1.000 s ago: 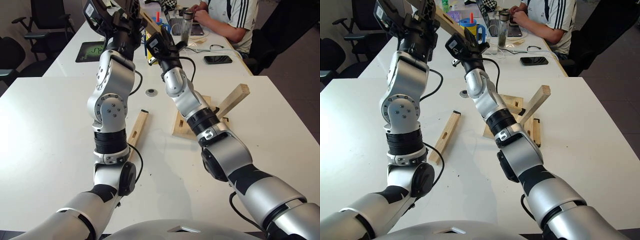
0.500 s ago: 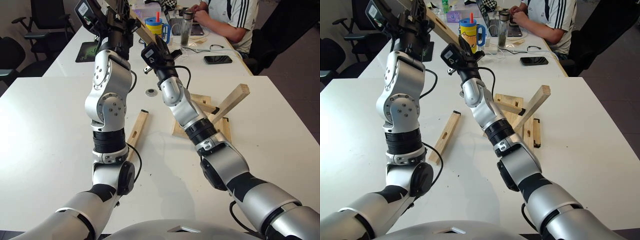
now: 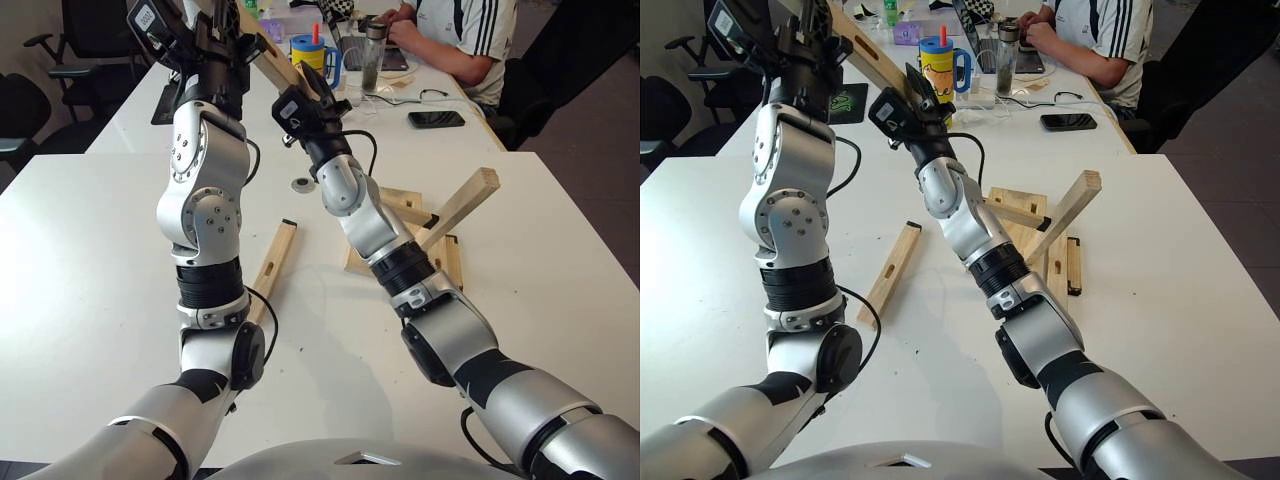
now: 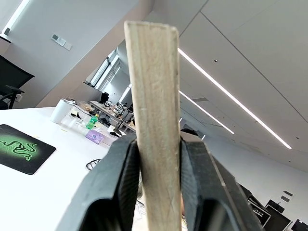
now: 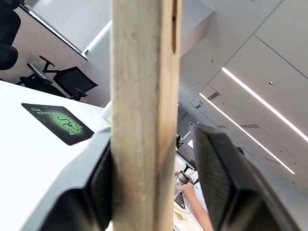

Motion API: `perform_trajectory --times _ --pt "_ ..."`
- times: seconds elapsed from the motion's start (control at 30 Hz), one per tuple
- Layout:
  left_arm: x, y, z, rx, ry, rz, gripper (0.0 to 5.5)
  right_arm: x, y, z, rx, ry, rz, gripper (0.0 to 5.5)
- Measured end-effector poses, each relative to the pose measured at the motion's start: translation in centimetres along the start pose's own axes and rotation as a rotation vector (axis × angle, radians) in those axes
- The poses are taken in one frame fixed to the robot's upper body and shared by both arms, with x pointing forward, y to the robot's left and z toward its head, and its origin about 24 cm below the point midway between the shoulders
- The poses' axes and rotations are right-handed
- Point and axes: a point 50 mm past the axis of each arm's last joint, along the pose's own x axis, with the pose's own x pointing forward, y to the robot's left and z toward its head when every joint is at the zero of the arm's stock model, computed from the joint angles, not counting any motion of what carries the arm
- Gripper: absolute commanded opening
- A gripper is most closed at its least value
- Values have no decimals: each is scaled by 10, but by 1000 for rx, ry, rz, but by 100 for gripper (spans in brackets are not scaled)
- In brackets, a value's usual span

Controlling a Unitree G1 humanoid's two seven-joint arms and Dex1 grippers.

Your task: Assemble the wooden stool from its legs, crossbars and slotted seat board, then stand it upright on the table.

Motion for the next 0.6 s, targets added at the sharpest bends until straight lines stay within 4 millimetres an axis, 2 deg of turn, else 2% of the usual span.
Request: perform_trajectory --times 0.03,0.23,0.37,0.53,0.6 --pt "0 1 1 -1 -5 1 105 0 -1 2 2 -12 5 299" --pt "2 7 10 27 -59 -16 105 -2 -12 19 33 -85 49 302" --pt "0 6 21 28 -101 -45 105 -14 -27 26 109 -114 60 302" --pt "-12 65 23 162 -84 150 104 -38 -104 17 228 -107 -88 302" --pt "-14 67 19 167 -62 154 104 -47 -116 11 284 -81 -100 302"
